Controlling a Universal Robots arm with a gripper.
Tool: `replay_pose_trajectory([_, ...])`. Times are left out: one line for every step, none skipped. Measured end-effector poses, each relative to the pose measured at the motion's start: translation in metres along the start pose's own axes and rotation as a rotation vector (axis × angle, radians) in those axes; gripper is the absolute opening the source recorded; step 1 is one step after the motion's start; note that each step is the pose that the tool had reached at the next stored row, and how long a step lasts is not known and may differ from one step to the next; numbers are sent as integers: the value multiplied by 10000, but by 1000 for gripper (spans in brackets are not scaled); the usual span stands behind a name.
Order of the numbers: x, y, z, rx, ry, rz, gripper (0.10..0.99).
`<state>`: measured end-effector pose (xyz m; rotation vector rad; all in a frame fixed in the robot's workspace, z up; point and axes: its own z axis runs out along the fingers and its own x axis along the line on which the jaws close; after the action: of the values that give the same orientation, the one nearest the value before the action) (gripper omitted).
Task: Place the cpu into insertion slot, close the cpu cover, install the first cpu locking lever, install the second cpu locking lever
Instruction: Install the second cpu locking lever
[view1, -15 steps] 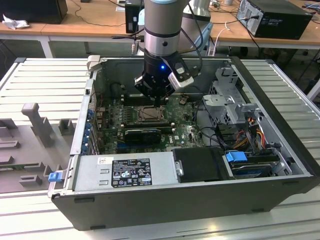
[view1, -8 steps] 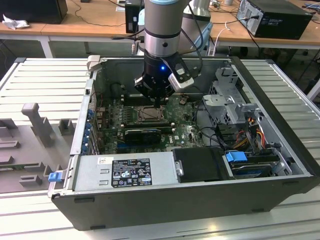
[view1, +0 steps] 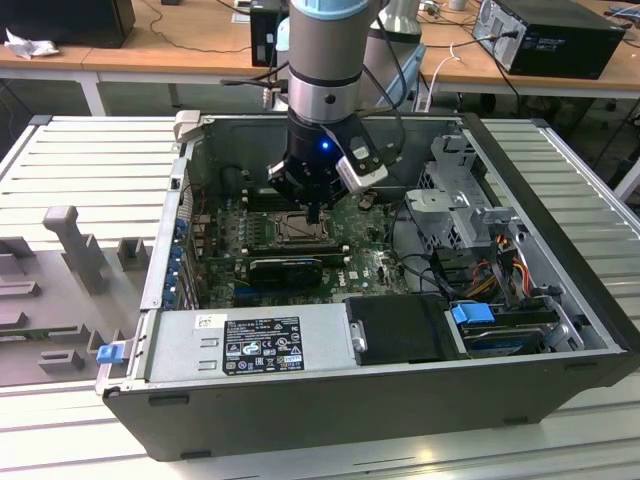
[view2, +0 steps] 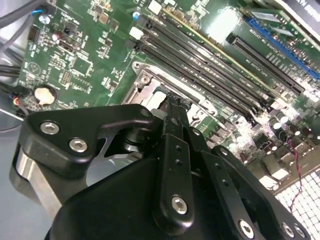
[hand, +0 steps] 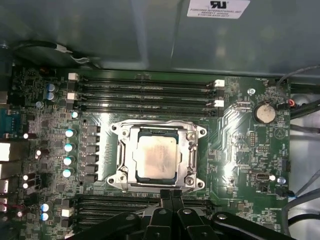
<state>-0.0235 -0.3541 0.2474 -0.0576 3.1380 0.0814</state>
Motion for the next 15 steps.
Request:
replay_pose_trajectory([5,-9,9,-4,87,4,106])
replay_pose_trajectory([10,-16,16,-8,145,8,106])
replay_pose_trajectory([12,-25,22,-11,176,10,106])
replay_pose_trajectory([17,-45,30,-13,203,11,106])
replay_pose_trajectory([22,-64,36,-17,220,12,106])
replay_pose_trajectory([35,-86,43,-22,231,14,106])
replay_pose_trajectory([55,-101,46,-33,233,14,106])
replay_pose_trajectory([111,-131,55,-72,232,12,106])
replay_pose_trajectory([155,-149,63,-102,231,11,106])
replay_pose_trajectory([190,-155,74,-117,230,10,106])
replay_pose_trajectory([212,-156,86,-126,230,6,106])
replay_pose_trajectory([228,-157,101,-136,231,-11,106])
replay_pose_trajectory([230,-159,118,-139,233,-40,106])
replay_pose_trajectory([231,-160,144,-142,235,-79,106])
replay_pose_trajectory([231,-161,162,-142,237,-105,106])
